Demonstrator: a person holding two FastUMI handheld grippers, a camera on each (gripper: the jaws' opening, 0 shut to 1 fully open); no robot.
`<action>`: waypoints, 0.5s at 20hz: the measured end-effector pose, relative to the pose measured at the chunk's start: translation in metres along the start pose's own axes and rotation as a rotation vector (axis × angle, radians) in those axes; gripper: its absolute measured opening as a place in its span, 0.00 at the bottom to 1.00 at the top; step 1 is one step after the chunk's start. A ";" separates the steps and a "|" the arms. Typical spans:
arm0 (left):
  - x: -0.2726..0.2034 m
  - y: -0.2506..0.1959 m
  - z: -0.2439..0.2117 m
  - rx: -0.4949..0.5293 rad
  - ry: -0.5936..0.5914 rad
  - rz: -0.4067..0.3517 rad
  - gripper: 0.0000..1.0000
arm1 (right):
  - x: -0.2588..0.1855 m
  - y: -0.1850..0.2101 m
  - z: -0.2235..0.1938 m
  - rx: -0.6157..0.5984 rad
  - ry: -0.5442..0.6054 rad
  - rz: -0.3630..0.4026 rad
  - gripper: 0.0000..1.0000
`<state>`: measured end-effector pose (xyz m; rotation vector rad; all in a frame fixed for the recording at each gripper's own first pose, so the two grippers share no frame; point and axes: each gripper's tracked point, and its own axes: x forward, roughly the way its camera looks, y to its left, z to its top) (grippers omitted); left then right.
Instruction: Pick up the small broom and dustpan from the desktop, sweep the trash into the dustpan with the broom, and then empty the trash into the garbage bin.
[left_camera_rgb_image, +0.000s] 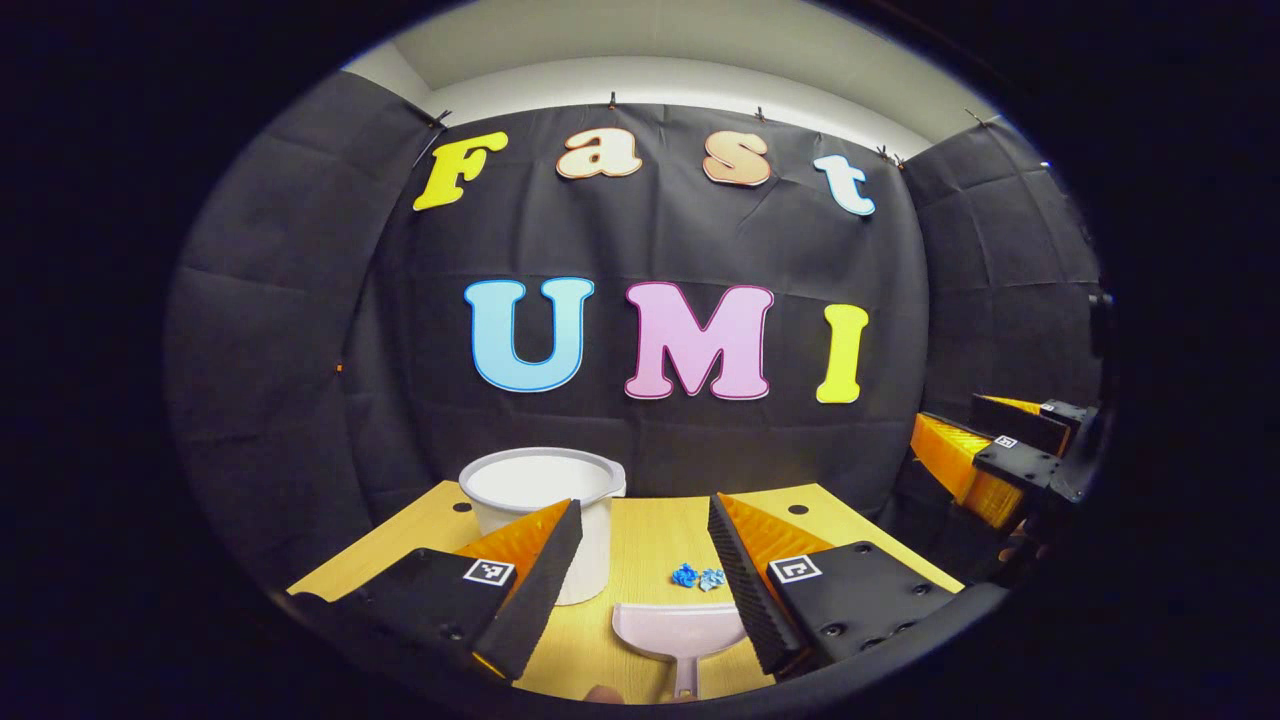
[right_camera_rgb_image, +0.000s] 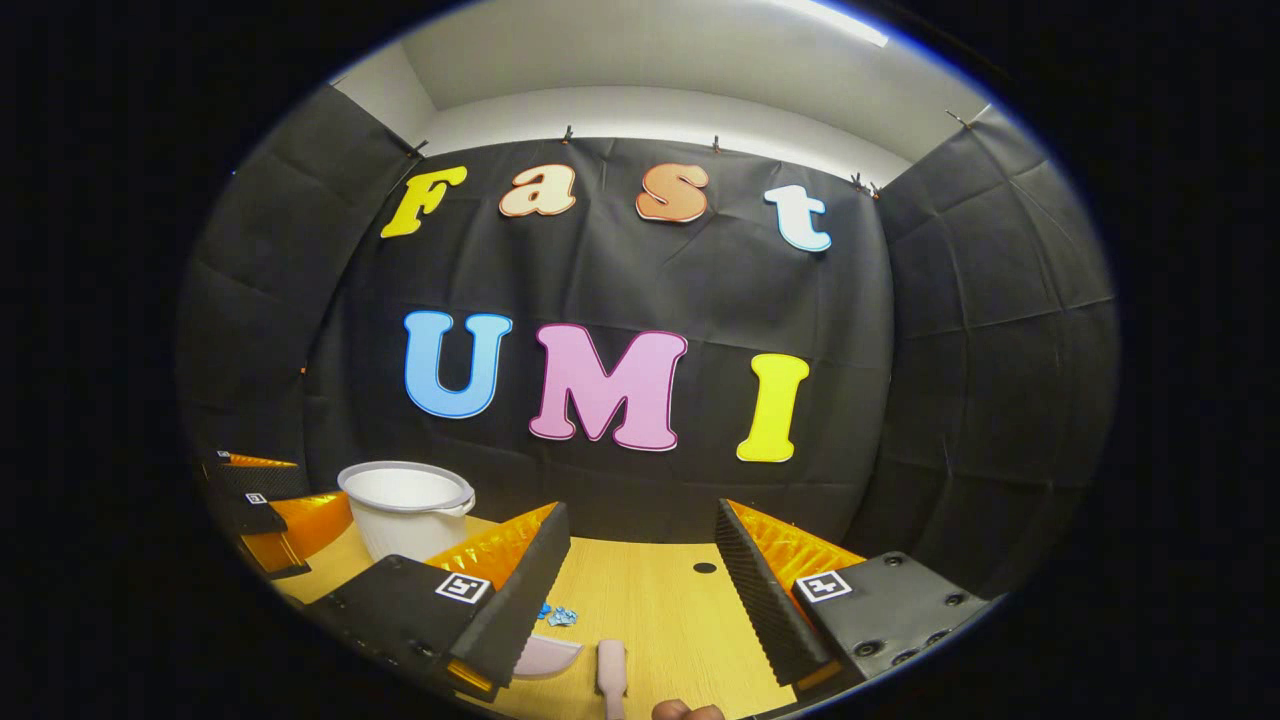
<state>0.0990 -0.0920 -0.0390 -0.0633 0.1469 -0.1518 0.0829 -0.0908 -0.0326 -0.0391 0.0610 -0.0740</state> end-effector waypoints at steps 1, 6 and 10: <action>0.003 -0.001 0.000 0.002 0.003 -0.001 0.75 | 0.001 0.000 -0.002 -0.001 0.003 0.001 0.95; 0.014 -0.008 -0.013 0.004 0.065 -0.029 0.75 | 0.006 -0.004 -0.013 -0.025 0.028 0.002 0.95; 0.026 -0.012 -0.052 -0.011 0.200 -0.053 0.75 | 0.009 -0.005 -0.026 -0.038 0.059 0.006 0.95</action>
